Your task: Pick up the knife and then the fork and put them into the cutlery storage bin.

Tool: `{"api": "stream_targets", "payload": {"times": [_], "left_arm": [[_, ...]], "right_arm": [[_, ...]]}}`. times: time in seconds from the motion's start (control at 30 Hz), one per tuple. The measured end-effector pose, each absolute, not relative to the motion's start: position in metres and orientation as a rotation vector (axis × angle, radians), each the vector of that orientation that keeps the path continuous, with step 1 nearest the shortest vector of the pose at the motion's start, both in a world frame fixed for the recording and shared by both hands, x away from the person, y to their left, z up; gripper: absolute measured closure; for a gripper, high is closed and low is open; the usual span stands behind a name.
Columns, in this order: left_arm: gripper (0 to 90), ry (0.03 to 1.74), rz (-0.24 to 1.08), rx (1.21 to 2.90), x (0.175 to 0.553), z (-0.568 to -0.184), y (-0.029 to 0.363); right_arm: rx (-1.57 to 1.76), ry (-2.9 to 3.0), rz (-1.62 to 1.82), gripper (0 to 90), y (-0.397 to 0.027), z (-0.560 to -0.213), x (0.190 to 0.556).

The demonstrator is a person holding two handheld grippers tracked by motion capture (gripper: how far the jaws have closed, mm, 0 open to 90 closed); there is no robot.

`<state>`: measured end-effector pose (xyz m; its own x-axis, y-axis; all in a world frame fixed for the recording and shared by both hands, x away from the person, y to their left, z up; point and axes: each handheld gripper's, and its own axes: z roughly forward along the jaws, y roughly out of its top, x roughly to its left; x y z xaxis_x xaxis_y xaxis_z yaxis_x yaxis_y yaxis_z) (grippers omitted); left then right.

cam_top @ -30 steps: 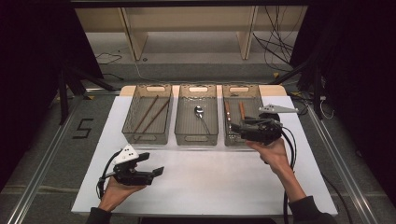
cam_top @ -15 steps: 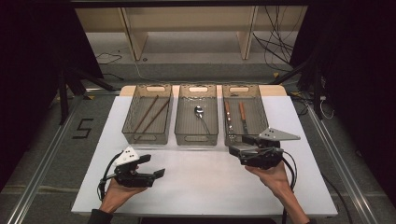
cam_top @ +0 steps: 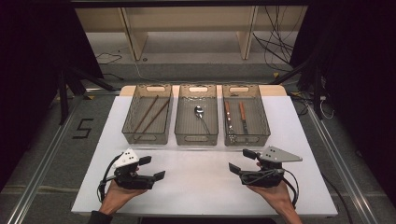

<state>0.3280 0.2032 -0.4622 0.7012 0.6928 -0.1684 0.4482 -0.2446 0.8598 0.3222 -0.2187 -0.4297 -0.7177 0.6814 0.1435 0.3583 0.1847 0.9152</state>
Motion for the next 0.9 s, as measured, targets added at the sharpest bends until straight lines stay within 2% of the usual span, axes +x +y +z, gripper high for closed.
{"api": "stream_targets", "payload": {"times": [0.37, 0.9], "left_arm": [[16.4, 0.876, 0.298, 1.871, 0.323, -0.464, 0.204], [16.1, 0.884, 0.293, 1.842, 0.316, -0.469, 0.207]], "right_arm": [[1.012, 2.12, 1.565, 24.1, -0.237, -0.444, 0.306], [1.042, 2.132, 1.55, 23.5, -0.237, -0.456, 0.3]]}}
